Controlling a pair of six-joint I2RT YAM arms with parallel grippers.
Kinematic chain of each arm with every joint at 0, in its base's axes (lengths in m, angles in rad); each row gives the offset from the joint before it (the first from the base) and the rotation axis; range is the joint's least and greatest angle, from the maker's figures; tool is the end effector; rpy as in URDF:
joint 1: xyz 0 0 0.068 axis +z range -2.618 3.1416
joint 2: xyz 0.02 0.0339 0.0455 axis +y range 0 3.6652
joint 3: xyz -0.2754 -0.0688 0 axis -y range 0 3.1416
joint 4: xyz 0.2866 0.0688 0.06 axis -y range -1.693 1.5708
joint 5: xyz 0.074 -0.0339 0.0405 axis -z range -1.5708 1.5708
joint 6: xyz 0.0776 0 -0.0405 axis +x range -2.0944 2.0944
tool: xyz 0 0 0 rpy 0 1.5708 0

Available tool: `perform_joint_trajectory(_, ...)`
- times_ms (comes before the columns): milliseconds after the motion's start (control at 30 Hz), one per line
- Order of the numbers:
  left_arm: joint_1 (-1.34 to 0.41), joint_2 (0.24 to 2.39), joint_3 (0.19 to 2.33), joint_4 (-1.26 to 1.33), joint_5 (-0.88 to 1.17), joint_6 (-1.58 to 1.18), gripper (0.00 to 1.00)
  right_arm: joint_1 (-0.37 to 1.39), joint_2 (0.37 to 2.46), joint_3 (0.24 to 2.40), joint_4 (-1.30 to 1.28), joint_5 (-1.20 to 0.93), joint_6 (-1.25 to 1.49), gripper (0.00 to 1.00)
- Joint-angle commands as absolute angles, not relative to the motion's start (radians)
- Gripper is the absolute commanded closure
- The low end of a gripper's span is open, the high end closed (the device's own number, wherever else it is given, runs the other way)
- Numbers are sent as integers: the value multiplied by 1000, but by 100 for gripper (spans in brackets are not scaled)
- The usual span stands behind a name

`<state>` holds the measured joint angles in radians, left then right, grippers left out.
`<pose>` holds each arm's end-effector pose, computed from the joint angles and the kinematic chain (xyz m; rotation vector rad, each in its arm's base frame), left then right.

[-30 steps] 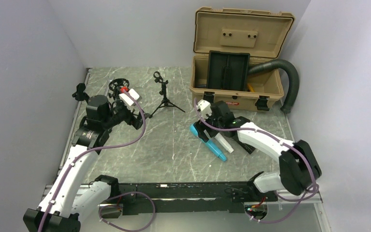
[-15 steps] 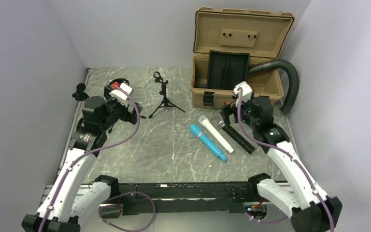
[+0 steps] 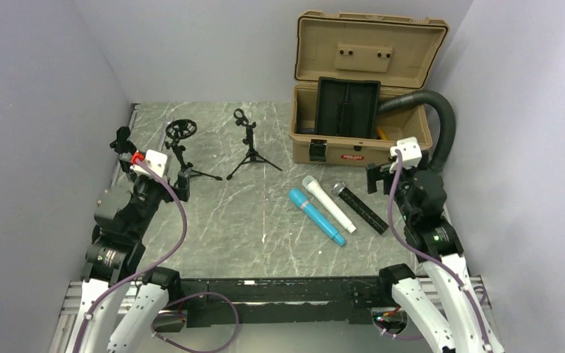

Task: Remove the microphone from the stand

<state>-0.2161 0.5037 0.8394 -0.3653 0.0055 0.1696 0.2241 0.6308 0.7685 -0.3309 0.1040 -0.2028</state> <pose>0.1769 -0.0393 0.3930 0.3109 1.5701 -0.0405 0.2179 0.0414 0.3457 -0.2994 1.7380 -0.0763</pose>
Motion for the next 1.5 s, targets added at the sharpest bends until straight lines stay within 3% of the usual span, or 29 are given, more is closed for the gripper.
perform_joint_trajectory(0,-209,458,802,-420,-44,177,1,205,522,750,-397,163,-219,0)
perform_joint_trajectory(333,-209,384,680,-336,18,213,1,120,397,636,-446,3,-199,0)
perform_joint_trajectory(700,-157,326,588,-312,161,211,1,96,385,617,-405,9,-172,0)
perform_joint_trajectory(1467,-121,364,541,-301,166,169,1,28,345,566,-367,59,-195,0)
